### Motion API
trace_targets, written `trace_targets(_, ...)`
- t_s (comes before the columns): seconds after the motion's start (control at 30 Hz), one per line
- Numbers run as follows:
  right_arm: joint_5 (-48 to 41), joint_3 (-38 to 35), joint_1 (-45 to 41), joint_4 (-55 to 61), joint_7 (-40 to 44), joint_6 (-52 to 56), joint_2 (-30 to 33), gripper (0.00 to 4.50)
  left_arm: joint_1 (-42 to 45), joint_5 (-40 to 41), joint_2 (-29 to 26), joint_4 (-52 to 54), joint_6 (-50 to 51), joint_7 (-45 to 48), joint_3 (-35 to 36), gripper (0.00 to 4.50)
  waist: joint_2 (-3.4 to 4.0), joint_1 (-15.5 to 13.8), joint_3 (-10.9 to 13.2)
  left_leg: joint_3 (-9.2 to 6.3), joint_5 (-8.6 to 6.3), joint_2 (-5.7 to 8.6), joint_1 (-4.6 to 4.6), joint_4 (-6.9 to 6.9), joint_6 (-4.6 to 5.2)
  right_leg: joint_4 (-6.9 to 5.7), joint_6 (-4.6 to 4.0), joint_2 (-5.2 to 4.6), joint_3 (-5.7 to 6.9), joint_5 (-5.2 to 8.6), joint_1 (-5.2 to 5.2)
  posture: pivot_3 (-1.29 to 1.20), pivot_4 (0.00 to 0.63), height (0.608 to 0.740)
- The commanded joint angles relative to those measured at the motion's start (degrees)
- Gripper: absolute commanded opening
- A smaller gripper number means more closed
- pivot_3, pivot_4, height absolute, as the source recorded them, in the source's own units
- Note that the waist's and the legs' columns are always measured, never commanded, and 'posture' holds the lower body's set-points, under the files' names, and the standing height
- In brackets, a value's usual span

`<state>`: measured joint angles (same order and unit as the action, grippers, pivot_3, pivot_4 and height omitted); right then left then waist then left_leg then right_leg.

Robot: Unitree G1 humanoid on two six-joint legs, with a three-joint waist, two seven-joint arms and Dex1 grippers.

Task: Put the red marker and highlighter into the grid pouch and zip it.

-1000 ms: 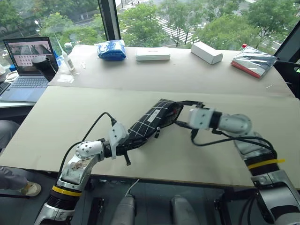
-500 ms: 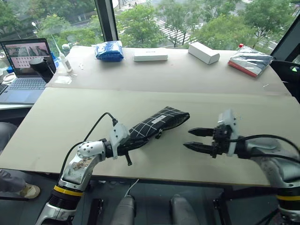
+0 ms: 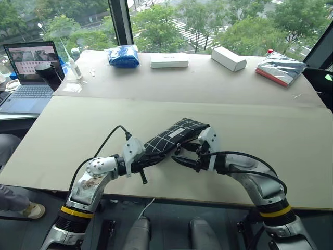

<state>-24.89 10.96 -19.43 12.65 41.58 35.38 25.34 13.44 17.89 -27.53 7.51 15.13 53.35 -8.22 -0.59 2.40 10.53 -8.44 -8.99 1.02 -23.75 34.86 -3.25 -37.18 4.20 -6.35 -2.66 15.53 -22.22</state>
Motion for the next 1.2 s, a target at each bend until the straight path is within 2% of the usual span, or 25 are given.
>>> trace_targets(0.03,-0.07,0.16,-1.46,1.53,-0.47,-0.31,-1.86,3.47,0.26,-0.14,0.04,0.91,-1.35,-0.11,0.3,0.0,0.0,0.04,0.0,0.0,0.0,0.0,0.0,0.0,0.0,0.0,0.0,0.0,0.0,0.0,0.0,0.0,0.15,0.74)
trace_targets(0.13,0.43,0.13,-2.09,1.13,-1.17,-0.34,-3.09,3.47,0.27,-0.16,0.14,0.9,-1.39,-0.19,0.24,0.0,0.0,0.06,0.0,-0.01,0.0,0.0,0.0,-0.01,0.0,-0.01,0.0,0.0,0.0,0.0,-0.01,0.0,0.15,0.74)
trace_targets(0.23,0.46,-0.49,-2.1,1.1,-0.29,-0.8,-2.96,2.74,0.36,-0.23,0.19,0.72,-1.54,-0.21,0.2,0.0,0.0,0.03,0.0,-0.01,0.0,0.0,0.01,-0.01,0.0,-0.01,0.0,0.0,0.0,0.0,-0.01,0.0,0.15,0.74)
trace_targets(0.37,-0.63,-1.75,-1.51,1.82,2.24,0.16,-0.94,1.37,0.56,-0.37,0.15,0.26,-1.9,-0.14,0.25,0.0,0.0,-0.01,0.0,-0.01,0.0,0.0,0.0,0.0,0.0,0.0,0.0,0.0,0.0,0.0,0.0,0.0,0.15,0.74)
trace_targets(0.47,-1.2,-2.5,-1.12,2.31,3.23,0.47,0.01,0.52,0.87,-0.4,0.15,0.04,-1.94,-0.12,0.31,0.0,0.0,0.05,0.0,-0.01,0.0,0.0,0.01,-0.01,0.0,-0.01,0.0,0.0,0.0,0.0,0.0,0.0,0.15,0.74)
trace_targets(0.5,-1.16,-2.63,-1.06,2.3,3.36,0.39,0.25,0.01,0.97,-0.38,0.13,-0.02,-1.93,-0.1,0.34,0.0,0.0,0.05,0.0,-0.01,0.0,0.0,0.01,-0.01,0.0,-0.01,0.0,0.01,0.0,0.0,-0.01,0.0,0.15,0.74)
trace_targets(0.77,-1.12,-4.67,-0.29,1.85,4.03,-0.39,3.08,0.01,1.81,-0.39,-0.09,-0.51,-1.76,-0.09,0.65,0.0,0.0,0.01,0.0,-0.01,0.0,0.0,0.0,0.0,0.0,0.0,0.01,0.0,0.0,0.0,0.0,0.0,0.15,0.74)
trace_targets(1.0,5.2,-7.2,-4.03,-7.71,3.51,-4.53,10.09,0.01,2.26,-0.39,0.0,-0.45,-1.53,0.06,0.56,0.0,0.0,-0.07,0.0,-0.01,0.0,0.0,0.0,0.01,0.0,0.0,0.0,0.0,0.0,0.0,0.0,0.0,0.15,0.74)
trace_targets(1.2,5.78,-9.85,-4.41,-13.04,6.76,-7.99,14.85,0.01,2.07,-0.39,-0.06,-0.03,-1.38,0.08,0.53,0.0,-0.01,0.01,0.0,-0.01,0.0,0.0,-0.01,-0.02,0.0,0.02,0.0,0.0,0.0,0.0,0.0,0.0,0.15,0.74)
